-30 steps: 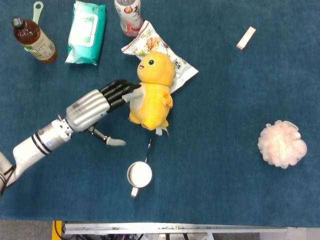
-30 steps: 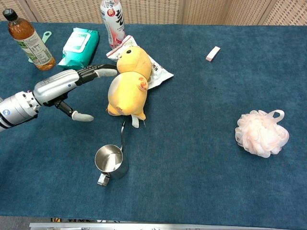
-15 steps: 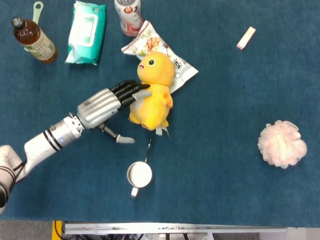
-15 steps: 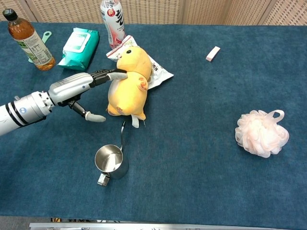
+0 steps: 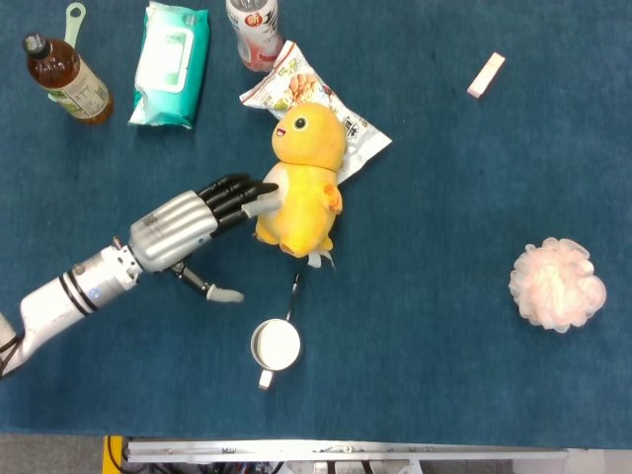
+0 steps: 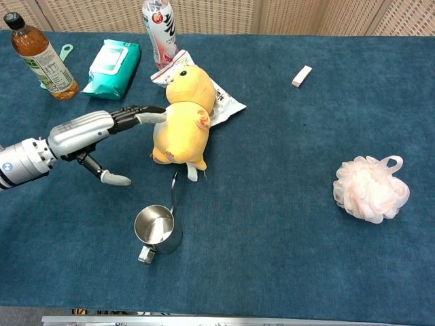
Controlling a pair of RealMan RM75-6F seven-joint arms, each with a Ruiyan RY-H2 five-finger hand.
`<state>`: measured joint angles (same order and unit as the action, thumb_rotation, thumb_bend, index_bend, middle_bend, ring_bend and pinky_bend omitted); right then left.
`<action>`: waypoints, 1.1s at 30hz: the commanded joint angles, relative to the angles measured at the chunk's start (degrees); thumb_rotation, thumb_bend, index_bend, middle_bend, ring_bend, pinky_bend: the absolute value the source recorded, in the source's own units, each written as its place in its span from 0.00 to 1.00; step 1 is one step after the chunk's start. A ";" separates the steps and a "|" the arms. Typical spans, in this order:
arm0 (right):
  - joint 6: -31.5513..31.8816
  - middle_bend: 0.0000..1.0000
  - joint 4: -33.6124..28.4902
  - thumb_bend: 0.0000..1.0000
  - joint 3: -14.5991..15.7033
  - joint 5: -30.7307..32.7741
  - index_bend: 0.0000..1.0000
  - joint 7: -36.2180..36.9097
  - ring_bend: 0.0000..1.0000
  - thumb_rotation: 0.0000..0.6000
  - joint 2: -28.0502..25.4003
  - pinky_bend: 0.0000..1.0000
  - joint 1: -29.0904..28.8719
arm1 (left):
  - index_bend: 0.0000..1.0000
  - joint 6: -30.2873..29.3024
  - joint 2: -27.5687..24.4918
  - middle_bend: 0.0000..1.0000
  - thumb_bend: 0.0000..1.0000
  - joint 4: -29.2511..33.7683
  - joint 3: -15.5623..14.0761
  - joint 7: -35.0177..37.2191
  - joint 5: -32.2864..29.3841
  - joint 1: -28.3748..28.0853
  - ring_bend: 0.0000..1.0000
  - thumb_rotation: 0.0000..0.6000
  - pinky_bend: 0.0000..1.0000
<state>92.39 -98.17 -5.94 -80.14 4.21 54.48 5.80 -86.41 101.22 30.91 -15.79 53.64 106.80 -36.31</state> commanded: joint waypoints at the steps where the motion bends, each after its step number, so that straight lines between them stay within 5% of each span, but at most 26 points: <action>1: 0.02 0.35 0.06 0.00 -0.06 -0.05 0.25 0.04 0.20 1.00 0.04 0.23 -0.05 | 0.00 -0.57 -0.92 0.00 0.01 1.11 -0.24 -1.15 0.26 0.44 0.00 0.49 0.00; 14: 0.12 0.35 0.93 0.00 -0.10 0.56 0.25 0.10 0.20 1.00 0.31 0.23 0.27 | 0.00 -0.61 -3.13 0.00 0.01 4.49 3.34 -4.56 -2.84 0.79 0.00 0.54 0.00; 29: -3.27 0.35 7.20 0.00 -1.04 5.86 0.25 -0.81 0.20 1.00 3.34 0.23 -0.24 | 0.00 -1.51 -15.87 0.01 0.01 18.61 8.90 -15.11 -12.82 9.57 0.00 0.58 0.00; 33: -4.53 0.35 8.23 0.00 -1.43 7.42 0.25 -0.13 0.20 1.00 3.39 0.23 -0.30 | 0.00 -1.25 -20.02 0.02 0.01 24.75 10.01 -20.57 -15.31 12.01 0.00 0.81 0.00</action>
<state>88.07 -90.12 -7.24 -72.95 3.92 57.83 5.53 -87.69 83.25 52.41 -6.75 36.13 93.29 -26.09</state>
